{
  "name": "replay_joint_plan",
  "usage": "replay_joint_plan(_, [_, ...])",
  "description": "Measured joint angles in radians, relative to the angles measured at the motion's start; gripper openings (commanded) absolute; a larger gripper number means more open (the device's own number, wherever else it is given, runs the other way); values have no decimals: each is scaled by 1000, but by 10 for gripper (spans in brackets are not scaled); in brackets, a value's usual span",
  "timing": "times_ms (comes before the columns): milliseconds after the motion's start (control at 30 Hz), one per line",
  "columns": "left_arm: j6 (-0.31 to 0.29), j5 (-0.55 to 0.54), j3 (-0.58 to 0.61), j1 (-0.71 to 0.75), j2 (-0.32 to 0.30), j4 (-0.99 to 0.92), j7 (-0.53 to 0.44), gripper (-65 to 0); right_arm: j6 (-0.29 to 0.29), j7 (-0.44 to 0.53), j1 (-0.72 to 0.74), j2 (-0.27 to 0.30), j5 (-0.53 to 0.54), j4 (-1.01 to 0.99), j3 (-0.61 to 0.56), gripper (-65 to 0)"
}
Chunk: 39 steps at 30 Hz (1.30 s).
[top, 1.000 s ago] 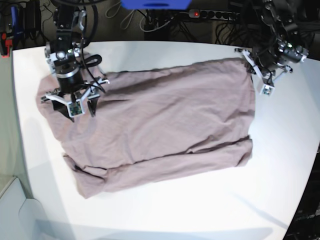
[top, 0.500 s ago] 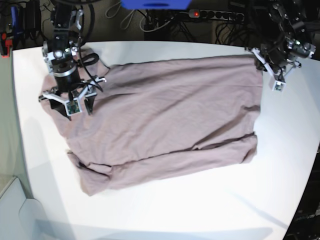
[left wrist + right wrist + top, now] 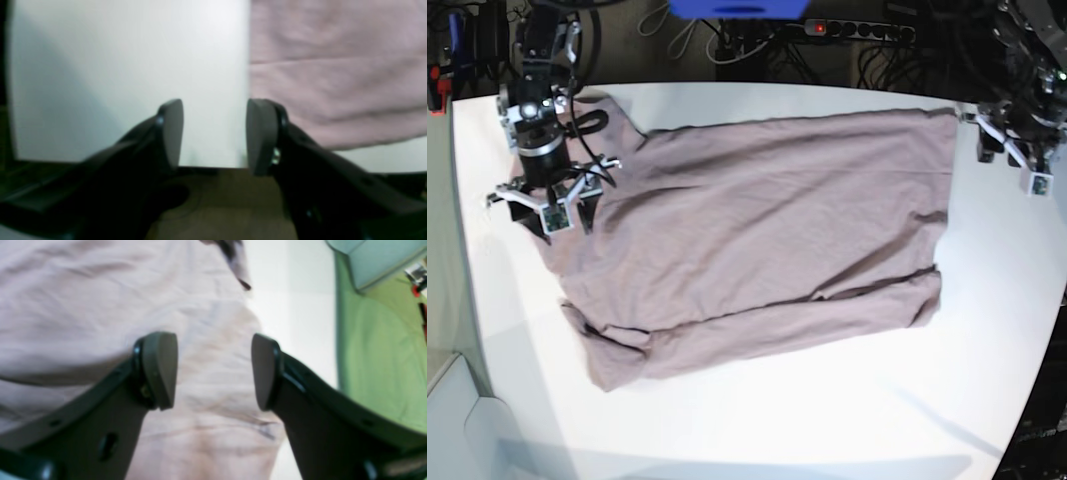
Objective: Layout the t-shirt on the table in an organized manner, then fold the t-shirt properly
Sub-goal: 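Release the shirt and reposition both grippers onto the shirt corners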
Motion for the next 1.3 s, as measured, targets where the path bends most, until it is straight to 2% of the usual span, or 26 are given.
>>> replay_joint_plan(133, [-1,-15,115,-132,28,-35,2,-363,10,-1,19,-10,3,-1,-9,-291])
replay_joint_plan(233, [-4,41,199,-203,72,-129,-11,-477,56,0,27,-18,3,-1,-3,-292])
replay_joint_plan(333, [-3,122,265,-259,115,-250,4,-642,99,-14,33,-29,0,-2,-2,-294])
replay_joint_plan(367, [-3,138,285,-283,124,-290,3,-650,97,-26,41,-27,0,-2,-6,-295])
replay_joint_plan(467, [-2,203,314,-335,133,-376,-34,-642,97,-53,62,-25,2,-1,-5,-295])
replay_joint_plan(567, [-5,253,310,-342,130,-476,-158,-649,96,-68,96,-21,0,-1,-2,-295])
replay_joint_plan(667, [-9,253,303,-349,109,-537,-239,-649,96,-90,151,-10,4,-13,-9,-295])
replay_joint_plan(833, [-29,184,304,-339,29,-615,-330,-649,96,-132,286,7,4,-191,-10,-296])
replay_joint_plan(933, [-29,136,304,-330,-16,-626,-327,-649,97,-140,331,6,1,-285,-10,-296])
replay_joint_plan(1067, [-29,146,296,-331,-69,-631,-308,-649,96,-138,332,6,0,-316,-11,-296])
replay_joint_plan(1200, [-26,163,223,-335,-72,-632,-288,-649,96,-134,282,-18,-1,-316,-24,-296])
replay_joint_plan(1300, [-20,190,201,-355,-97,-632,-245,-649,96,-124,216,-26,1,-317,-85,-295])
